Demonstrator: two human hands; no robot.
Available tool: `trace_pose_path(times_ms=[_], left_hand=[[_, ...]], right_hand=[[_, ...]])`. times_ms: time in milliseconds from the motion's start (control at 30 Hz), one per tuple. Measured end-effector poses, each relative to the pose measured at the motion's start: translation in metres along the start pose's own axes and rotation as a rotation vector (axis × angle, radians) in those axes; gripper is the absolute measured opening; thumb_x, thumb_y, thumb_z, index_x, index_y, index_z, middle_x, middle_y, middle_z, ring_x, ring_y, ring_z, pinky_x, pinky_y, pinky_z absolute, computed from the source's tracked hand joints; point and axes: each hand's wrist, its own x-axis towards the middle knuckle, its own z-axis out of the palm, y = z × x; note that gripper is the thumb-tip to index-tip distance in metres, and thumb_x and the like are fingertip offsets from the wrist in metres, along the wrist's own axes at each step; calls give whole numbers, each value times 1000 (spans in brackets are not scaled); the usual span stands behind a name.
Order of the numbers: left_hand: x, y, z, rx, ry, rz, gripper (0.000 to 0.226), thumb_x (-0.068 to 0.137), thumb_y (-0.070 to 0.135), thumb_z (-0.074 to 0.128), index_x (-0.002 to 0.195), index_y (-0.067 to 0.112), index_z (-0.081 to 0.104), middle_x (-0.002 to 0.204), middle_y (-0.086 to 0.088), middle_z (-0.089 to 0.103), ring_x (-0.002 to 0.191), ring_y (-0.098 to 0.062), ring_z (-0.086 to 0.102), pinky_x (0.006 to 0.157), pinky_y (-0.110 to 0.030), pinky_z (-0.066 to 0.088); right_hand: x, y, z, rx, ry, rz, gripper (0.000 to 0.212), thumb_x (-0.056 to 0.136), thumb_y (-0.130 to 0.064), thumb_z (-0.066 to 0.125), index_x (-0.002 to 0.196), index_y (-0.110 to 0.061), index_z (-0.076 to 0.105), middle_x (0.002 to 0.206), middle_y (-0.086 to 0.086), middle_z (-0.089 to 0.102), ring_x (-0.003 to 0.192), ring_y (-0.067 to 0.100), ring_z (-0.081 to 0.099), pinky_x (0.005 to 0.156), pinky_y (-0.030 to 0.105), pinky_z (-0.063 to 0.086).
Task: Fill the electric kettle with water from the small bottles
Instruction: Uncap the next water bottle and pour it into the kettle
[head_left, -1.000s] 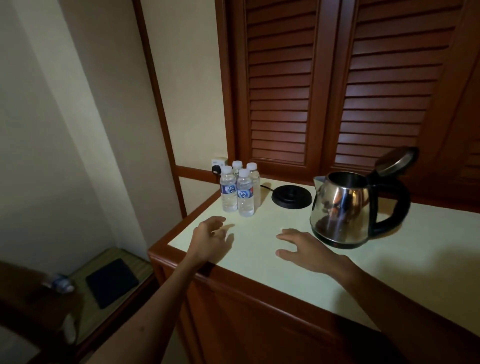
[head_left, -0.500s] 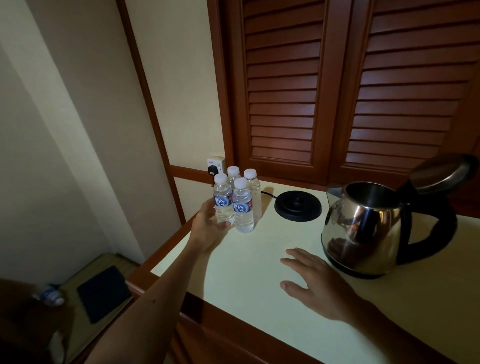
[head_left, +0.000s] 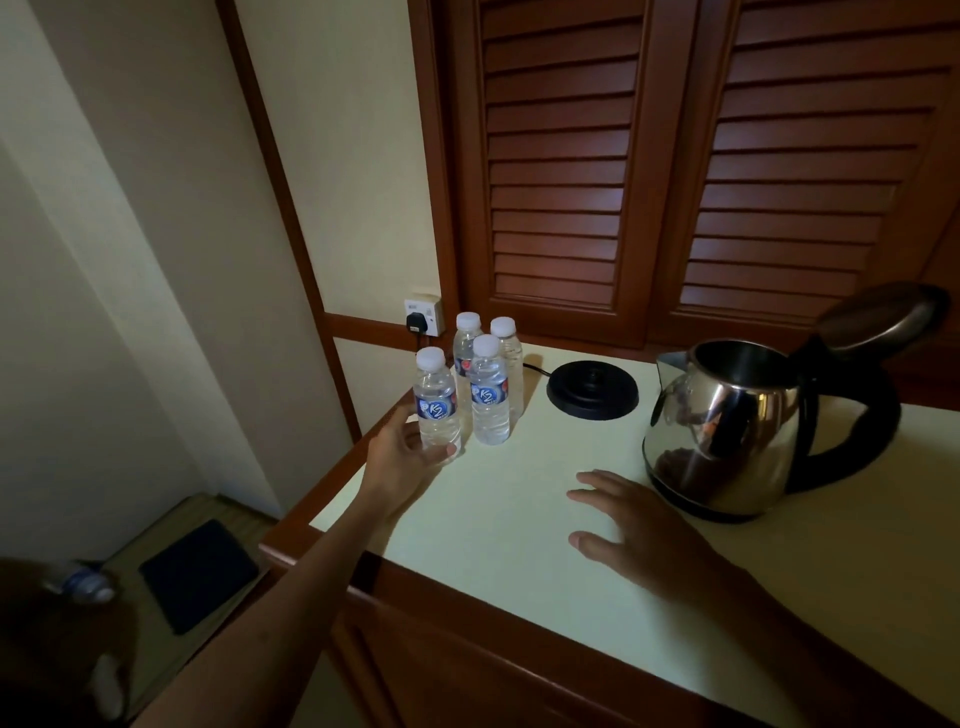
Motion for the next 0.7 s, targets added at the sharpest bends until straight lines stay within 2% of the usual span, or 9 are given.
trace_pose_path(times_ms=[67, 167, 233, 333, 400, 467, 567, 633, 700], left_hand=[[-16, -2, -5, 3, -13, -2, 66, 77, 19, 83, 134, 24, 50, 116, 12, 64, 104, -11, 64, 77, -18, 52], [-38, -1, -7, 7, -64, 0, 63, 77, 19, 83, 132, 23, 51, 120, 8, 65, 104, -11, 64, 75, -16, 53], [-48, 0, -4, 11, -92, -1, 64, 76, 22, 84, 131, 24, 51, 122, 5, 67, 105, -13, 66, 79, -23, 56], [-65, 6, 4, -43, -124, 5, 65, 75, 22, 85, 131, 26, 51, 120, 4, 69, 103, -10, 67, 82, -24, 56], [-78, 12, 10, -107, -148, 23, 67, 77, 19, 84, 132, 28, 48, 116, 9, 67, 100, -4, 66, 81, -18, 54], [-89, 17, 17, -159, -149, 64, 65, 78, 15, 82, 131, 31, 46, 111, 17, 64, 97, 4, 63, 77, -12, 53], [-97, 18, 24, -218, -128, 104, 64, 78, 11, 82, 130, 29, 48, 114, 8, 69, 98, -4, 68, 77, -15, 55], [-98, 19, 25, -233, -131, 108, 65, 77, 10, 83, 130, 28, 50, 113, 1, 72, 96, -7, 70, 78, -18, 56], [-97, 21, 23, -250, -146, 100, 65, 76, 10, 83, 129, 28, 50, 110, 2, 73, 94, -6, 71, 76, -18, 56]], right_hand=[[0, -5, -4, -15, -19, 9, 60, 80, -58, 55, 136, -35, 48, 150, -21, 32, 138, -7, 19, 114, 23, 18], [-3, -15, -9, -3, -24, 33, 71, 74, -65, 45, 135, -31, 51, 149, -17, 36, 139, -2, 24, 115, 30, 22], [-6, -18, -10, 11, -9, 50, 75, 71, -70, 41, 133, -30, 53, 147, -16, 38, 138, -1, 26, 116, 32, 24], [-10, -19, -8, 7, 12, 67, 66, 77, -66, 49, 131, -28, 54, 144, -13, 45, 134, 1, 33, 114, 34, 29], [-10, -27, -10, 73, 32, 99, 52, 85, -51, 59, 131, -27, 54, 140, -10, 50, 128, 2, 41, 111, 31, 32], [-3, -44, -17, 169, 101, 107, 43, 89, -38, 62, 130, -25, 55, 132, -10, 56, 118, 3, 51, 103, 28, 40], [12, -86, -35, 241, 262, 20, 37, 90, -28, 63, 125, -17, 60, 113, -11, 61, 101, 7, 61, 86, 28, 52], [24, -115, -49, 226, 313, -53, 34, 91, -30, 62, 122, -16, 62, 103, -7, 65, 90, 9, 63, 75, 25, 51], [36, -138, -63, 144, 282, -55, 34, 91, -40, 59, 116, -18, 65, 90, -7, 63, 77, 4, 58, 65, 24, 44]])
